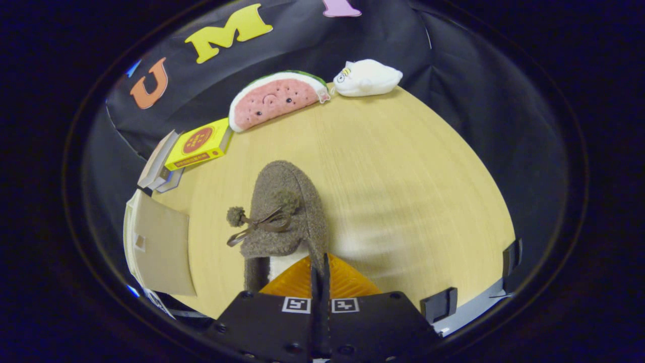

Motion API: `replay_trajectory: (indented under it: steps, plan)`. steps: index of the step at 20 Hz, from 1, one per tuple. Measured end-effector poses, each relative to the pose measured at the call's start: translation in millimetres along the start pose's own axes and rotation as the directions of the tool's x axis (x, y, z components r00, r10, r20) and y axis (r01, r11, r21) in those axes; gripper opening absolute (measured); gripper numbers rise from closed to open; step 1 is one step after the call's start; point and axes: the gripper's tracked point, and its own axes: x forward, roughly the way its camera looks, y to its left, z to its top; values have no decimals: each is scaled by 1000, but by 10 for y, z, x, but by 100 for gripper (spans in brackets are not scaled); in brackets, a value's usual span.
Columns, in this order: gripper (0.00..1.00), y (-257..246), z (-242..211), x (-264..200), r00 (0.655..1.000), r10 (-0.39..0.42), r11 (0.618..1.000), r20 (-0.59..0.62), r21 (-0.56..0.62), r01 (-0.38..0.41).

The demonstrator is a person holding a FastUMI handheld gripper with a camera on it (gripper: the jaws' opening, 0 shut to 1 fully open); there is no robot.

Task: Open the storage box then place both shoes into the box .Put the left shoe in first, then the right shoe, with the right side of both shoes facing outward in a uniform manner.

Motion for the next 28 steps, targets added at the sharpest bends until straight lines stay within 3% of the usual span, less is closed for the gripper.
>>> replay_trajectory:
  steps: [6,11,16,23,28]
  plan:
    - [0,549,152,-651,995,38,999,89,-1,-38]
    - [0,1304,126,-1028,986,107,994,132,2,-108]
    - [0,2149,-74,-1253,979,156,986,133,-87,-145]
    - [0,3284,-393,-1147,969,215,970,121,-145,-197]
    - [0,3764,-557,-804,973,190,976,128,-135,-172]
